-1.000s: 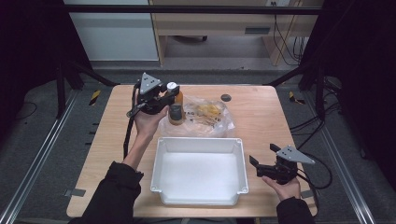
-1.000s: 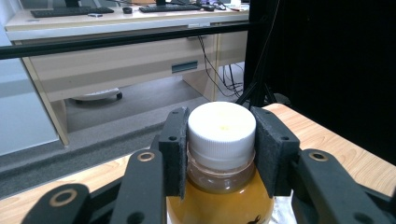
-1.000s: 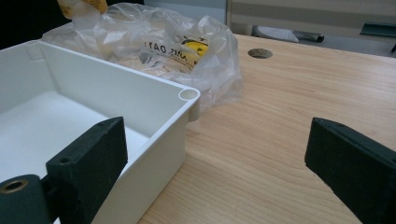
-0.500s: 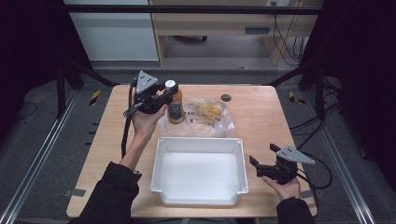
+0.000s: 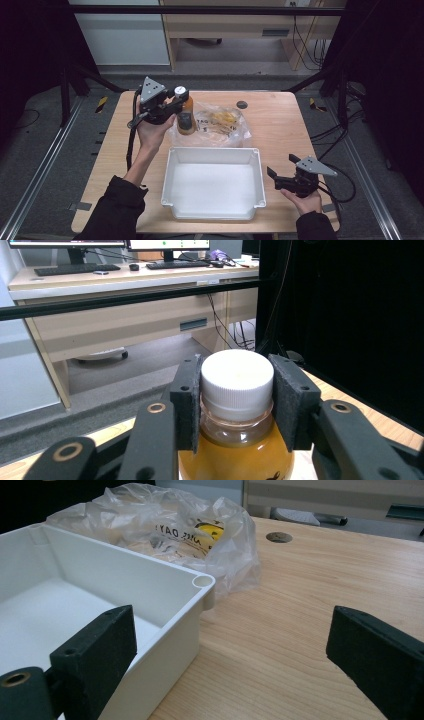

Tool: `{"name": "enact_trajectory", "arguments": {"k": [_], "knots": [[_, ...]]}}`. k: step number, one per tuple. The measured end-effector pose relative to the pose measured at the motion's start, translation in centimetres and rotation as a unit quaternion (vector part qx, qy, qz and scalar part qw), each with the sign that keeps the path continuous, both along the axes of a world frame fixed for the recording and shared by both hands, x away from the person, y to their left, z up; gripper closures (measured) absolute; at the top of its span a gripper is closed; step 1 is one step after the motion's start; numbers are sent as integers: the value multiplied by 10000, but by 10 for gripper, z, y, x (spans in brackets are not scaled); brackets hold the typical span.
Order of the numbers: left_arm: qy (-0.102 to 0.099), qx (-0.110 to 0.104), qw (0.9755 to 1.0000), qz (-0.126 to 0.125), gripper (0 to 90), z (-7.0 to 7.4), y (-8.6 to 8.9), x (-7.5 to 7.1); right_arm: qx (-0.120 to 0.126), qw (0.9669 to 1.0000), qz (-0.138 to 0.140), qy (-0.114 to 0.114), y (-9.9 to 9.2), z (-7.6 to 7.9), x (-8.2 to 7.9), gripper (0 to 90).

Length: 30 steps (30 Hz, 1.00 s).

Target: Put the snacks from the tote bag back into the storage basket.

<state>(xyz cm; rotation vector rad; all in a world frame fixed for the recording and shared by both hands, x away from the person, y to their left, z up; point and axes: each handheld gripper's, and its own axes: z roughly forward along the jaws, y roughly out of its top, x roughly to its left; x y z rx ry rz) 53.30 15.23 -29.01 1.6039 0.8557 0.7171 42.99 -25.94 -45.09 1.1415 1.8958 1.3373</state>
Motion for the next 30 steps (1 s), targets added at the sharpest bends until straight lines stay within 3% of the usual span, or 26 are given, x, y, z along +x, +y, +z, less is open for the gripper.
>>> {"name": "enact_trajectory", "arguments": {"k": [30], "knots": [[131, -38, 9986, -521, 590, -31, -4, -54, -2, 10000, 6, 4, 0, 0, -1, 64]]}}
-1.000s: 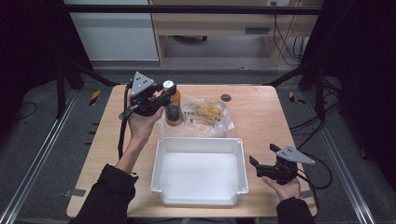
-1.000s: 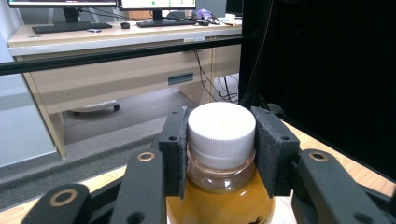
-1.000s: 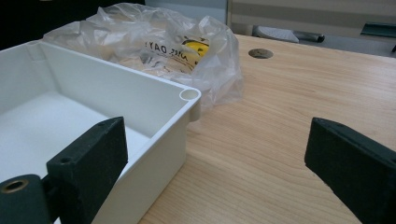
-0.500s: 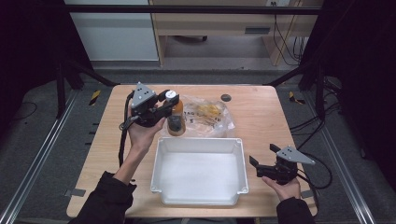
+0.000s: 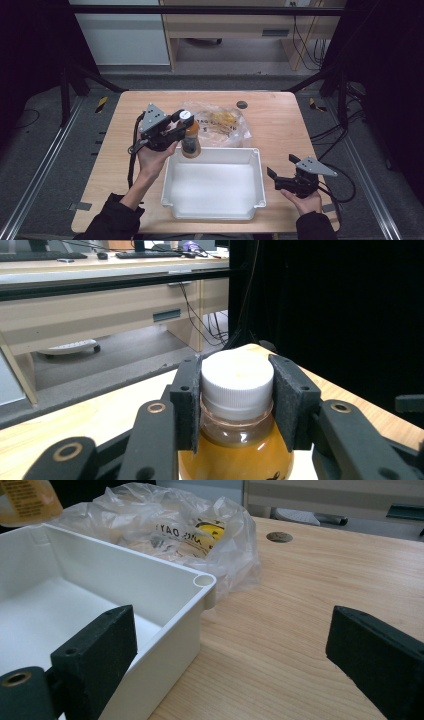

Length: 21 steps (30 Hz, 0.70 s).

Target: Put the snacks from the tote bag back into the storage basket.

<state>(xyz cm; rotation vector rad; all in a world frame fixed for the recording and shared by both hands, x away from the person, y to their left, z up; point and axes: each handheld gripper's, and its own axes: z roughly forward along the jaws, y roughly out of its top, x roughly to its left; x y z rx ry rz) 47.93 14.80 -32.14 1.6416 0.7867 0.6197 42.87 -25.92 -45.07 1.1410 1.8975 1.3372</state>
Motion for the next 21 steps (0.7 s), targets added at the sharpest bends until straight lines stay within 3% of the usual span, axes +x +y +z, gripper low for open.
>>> {"name": "enact_trajectory", "arguments": {"k": [7, 21], "knots": [[-48, 118, 9999, -49, 590, -7, 2, -13, -5, 10000, -1, -1, 0, 0, 0, 64], [135, 271, 9995, -101, 590, -27, 5, -28, -8, 10000, 2, -5, 0, 0, -1, 65]]}}
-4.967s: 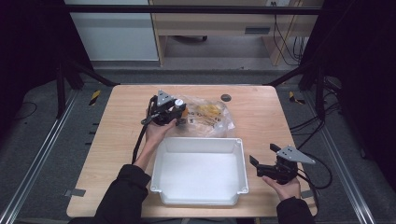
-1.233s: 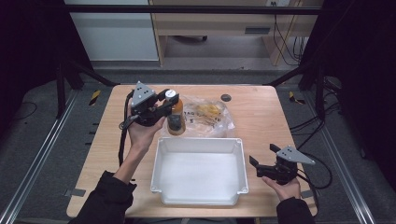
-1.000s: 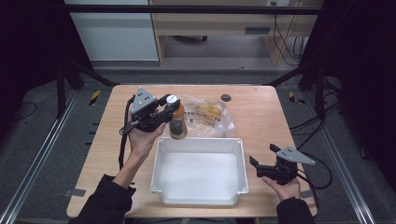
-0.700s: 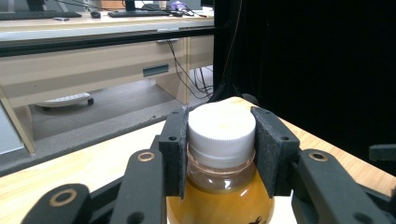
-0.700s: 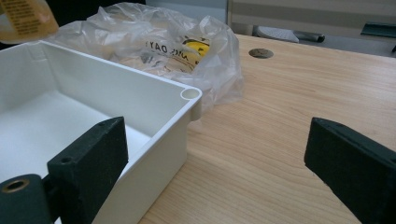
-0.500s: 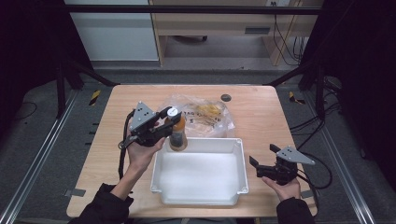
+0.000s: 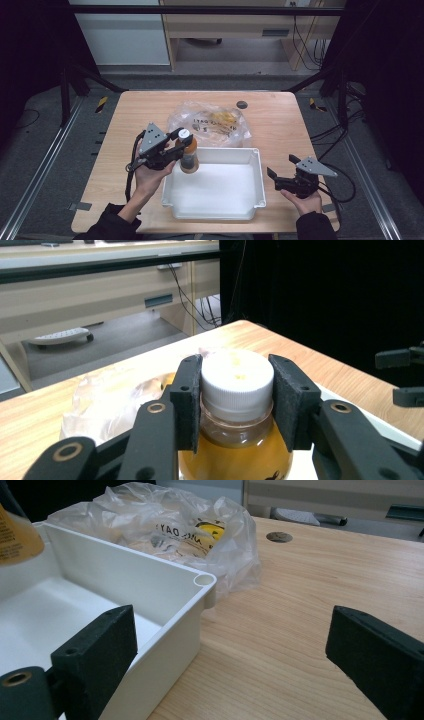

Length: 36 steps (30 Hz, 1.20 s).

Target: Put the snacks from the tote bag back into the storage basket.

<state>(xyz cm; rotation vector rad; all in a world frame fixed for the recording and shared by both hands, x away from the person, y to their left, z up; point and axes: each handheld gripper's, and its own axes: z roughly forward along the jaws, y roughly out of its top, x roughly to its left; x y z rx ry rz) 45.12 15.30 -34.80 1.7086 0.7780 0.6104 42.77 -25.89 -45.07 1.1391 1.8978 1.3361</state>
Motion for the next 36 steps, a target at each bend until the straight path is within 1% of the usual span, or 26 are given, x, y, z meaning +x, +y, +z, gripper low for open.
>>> {"name": "enact_trajectory", "arguments": {"k": [2, 4, 7, 11, 17, 27, 28, 36], "knots": [[29, 46, 10000, 16, 590, -4, 1, -1, -5, 10000, 5, 1, 0, 0, 0, 66], [78, 43, 10000, 33, 590, -8, 0, -2, -11, 10000, 15, 0, 0, 0, 0, 65], [129, 48, 9999, -2, 590, -12, 0, -3, 2, 10000, 10, -2, 0, 0, -1, 65], [194, 120, 9997, -69, 590, -19, -2, -6, -12, 10000, 19, -11, 0, 0, -1, 65], [306, 172, 9994, -70, 589, -29, -2, -9, -21, 10000, 30, -30, 0, 0, -1, 66], [437, 253, 9986, -136, 590, -41, -7, -11, -7, 10000, 18, -23, -1, 0, -3, 66], [451, 294, 9984, -141, 589, -42, -8, -11, 2, 10000, 24, -22, 0, 0, -3, 66], [551, 376, 9977, -113, 589, -51, -10, -12, 1, 10000, 27, -27, -1, 0, -3, 66]]}}
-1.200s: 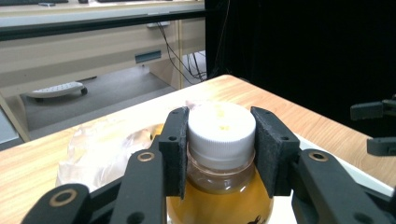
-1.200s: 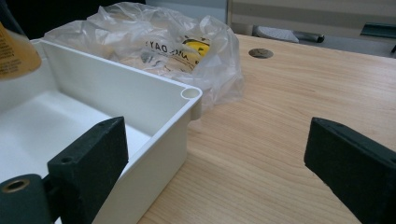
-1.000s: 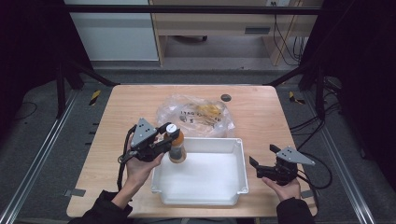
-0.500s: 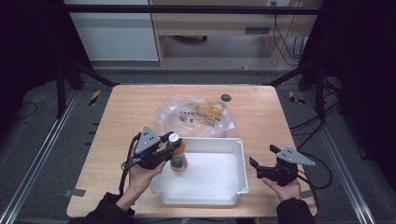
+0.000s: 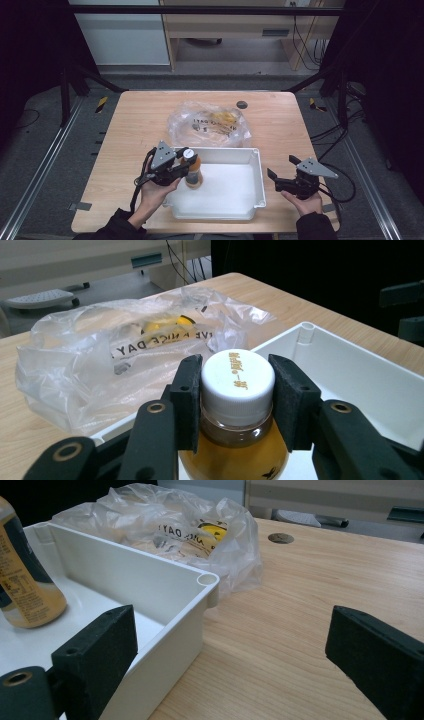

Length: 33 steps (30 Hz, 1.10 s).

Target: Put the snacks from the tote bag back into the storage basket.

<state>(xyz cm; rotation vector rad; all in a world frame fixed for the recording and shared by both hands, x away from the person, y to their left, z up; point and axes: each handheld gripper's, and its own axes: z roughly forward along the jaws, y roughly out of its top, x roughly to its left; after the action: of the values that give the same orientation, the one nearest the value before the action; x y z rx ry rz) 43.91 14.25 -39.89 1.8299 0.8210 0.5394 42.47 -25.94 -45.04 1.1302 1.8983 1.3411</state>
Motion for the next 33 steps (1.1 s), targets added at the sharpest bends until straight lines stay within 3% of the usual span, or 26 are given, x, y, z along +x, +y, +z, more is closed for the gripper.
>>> {"name": "enact_trajectory", "arguments": {"k": [11, 16, 20, 33], "knots": [[-246, -84, 9997, 42, 586, -8, -5, -7, 5, 10000, -4, 6, 0, 0, -1, 66], [-226, -212, 9995, 59, 583, -10, -4, -7, -2, 10000, -16, -4, 0, 0, -1, 66], [-245, -176, 9995, 90, 577, -11, -5, -7, -8, 10000, -10, 3, 0, 0, -1, 66], [-71, -320, 9995, 22, 428, -6, 0, -8, 10, 10000, -28, -12, 0, 0, -2, 66]]}}
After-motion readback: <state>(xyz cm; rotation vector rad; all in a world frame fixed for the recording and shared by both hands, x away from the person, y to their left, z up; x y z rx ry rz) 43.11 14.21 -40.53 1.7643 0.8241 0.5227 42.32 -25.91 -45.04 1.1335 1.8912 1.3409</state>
